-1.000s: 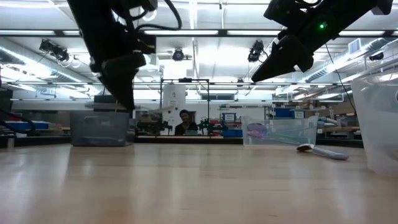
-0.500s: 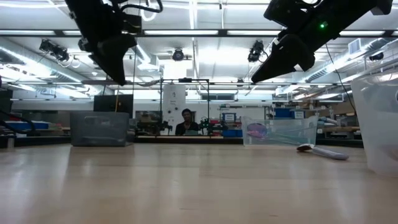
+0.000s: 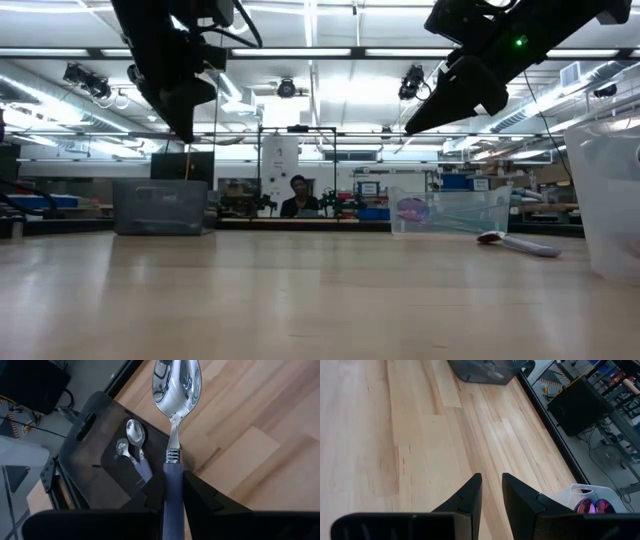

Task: Sort silverware by color (type)
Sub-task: Put the purple spoon into the black bin

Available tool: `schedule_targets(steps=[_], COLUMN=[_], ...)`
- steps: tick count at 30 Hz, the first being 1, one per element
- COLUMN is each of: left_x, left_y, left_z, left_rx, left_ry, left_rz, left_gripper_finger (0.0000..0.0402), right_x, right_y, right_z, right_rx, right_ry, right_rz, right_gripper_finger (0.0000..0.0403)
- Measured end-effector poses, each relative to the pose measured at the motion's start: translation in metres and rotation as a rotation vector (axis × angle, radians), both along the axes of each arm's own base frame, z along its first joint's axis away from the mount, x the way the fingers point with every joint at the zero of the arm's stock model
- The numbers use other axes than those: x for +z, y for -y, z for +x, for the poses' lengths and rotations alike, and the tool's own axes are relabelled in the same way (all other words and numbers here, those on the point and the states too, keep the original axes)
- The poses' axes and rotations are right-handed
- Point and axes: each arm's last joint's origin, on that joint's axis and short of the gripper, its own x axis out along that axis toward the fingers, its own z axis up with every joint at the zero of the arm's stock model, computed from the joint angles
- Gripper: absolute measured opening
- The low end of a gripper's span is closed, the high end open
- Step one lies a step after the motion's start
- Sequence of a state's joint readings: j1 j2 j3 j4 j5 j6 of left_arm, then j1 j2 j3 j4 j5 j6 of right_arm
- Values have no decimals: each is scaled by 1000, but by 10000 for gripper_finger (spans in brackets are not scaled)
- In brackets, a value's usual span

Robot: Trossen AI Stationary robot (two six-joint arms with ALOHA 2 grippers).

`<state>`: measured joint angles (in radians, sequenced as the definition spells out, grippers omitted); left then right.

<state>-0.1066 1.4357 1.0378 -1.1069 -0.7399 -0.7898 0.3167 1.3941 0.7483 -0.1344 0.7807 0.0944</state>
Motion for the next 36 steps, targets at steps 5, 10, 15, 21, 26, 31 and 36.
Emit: schedule_targets(steps=[5, 10, 15, 21, 26, 31, 36], left_x=[0, 0, 0, 0, 0, 0, 0], left_y=[0, 0, 0, 0, 0, -1, -1], left_z=[0, 0, 0, -1, -1, -5, -7], left_rx=[-10, -9, -10, -9, -9, 4, 9], left_ry=[-7, -8, -11, -20, -24, -55, -66], left_rz=[3, 5, 9, 11, 12, 32, 47], left_gripper_finger=[55, 55, 55, 55, 55, 55, 55], right_x=[0, 0, 0, 0, 0, 0, 0], right_y=[0, 0, 0, 0, 0, 0, 0], right_z=[0, 0, 0, 0, 0, 0, 0], right_rx=[0, 0, 0, 0, 0, 0, 0], right_ry=[-1, -1, -2, -2, -2, -2, -2], right_rz=[0, 0, -1, 0, -1, 0, -1], right_gripper_finger=[86, 86, 86, 86, 86, 86, 86])
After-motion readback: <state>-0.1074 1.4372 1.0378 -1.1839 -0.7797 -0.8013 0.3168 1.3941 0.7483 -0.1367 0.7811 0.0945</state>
